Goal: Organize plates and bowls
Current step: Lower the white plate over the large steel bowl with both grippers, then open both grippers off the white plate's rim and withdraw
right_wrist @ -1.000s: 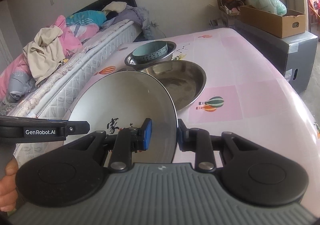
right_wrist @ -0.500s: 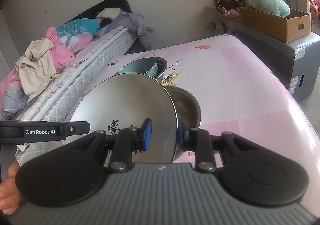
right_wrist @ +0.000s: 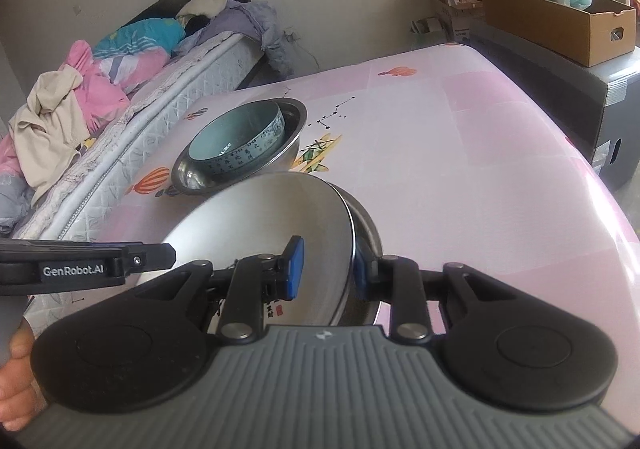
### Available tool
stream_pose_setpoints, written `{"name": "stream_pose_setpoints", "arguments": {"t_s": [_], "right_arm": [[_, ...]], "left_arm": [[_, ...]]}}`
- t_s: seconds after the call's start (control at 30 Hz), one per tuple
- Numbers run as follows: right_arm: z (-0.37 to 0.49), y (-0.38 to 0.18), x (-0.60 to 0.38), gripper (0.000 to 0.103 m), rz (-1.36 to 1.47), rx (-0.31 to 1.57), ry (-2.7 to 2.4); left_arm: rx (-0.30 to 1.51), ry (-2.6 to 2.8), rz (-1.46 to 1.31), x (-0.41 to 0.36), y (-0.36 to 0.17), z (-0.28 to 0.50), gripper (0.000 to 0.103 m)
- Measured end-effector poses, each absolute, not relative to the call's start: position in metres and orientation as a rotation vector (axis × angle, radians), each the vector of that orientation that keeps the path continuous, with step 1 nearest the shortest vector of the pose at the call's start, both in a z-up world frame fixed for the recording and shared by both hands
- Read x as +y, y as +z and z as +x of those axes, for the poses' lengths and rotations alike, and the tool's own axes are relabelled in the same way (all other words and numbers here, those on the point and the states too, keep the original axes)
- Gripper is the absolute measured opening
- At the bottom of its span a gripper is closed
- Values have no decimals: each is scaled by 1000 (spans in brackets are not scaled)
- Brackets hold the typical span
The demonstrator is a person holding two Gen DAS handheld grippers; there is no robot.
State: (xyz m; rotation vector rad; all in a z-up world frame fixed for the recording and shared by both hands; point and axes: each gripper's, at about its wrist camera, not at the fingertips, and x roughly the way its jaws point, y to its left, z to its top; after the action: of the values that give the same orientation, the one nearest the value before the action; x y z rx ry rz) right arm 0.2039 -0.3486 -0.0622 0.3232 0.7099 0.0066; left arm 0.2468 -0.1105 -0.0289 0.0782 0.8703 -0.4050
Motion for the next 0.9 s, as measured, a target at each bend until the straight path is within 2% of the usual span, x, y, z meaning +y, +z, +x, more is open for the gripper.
{"name": "stream_pose_setpoints", "arguments": {"t_s": [0.1,0.5,0.57,0.6,0.63,0.67,0.9], "right_arm": [[208,-64,-349,26,331,709,22],[207,-60,-348,27,305,728,32],[208,-57,-349,32,307,734,34],[207,-55,-348,37,295,728,28],[206,-51,-347,46,270,715,18],[204,-46,-347,48,253,696,20],[192,-25,-352,48,200,651,5]], "left_arm": [[831,-390,150,-121,-28,243,33],[813,-347,132,-94,-25,243,41],[821,-337,127,-89,-27,243,42],[826,-335,128,-87,-28,243,42],[832,-331,131,-86,-30,243,42],[839,-326,133,-85,-32,244,42],[865,-328,119,-80,-41,240,42]]}}
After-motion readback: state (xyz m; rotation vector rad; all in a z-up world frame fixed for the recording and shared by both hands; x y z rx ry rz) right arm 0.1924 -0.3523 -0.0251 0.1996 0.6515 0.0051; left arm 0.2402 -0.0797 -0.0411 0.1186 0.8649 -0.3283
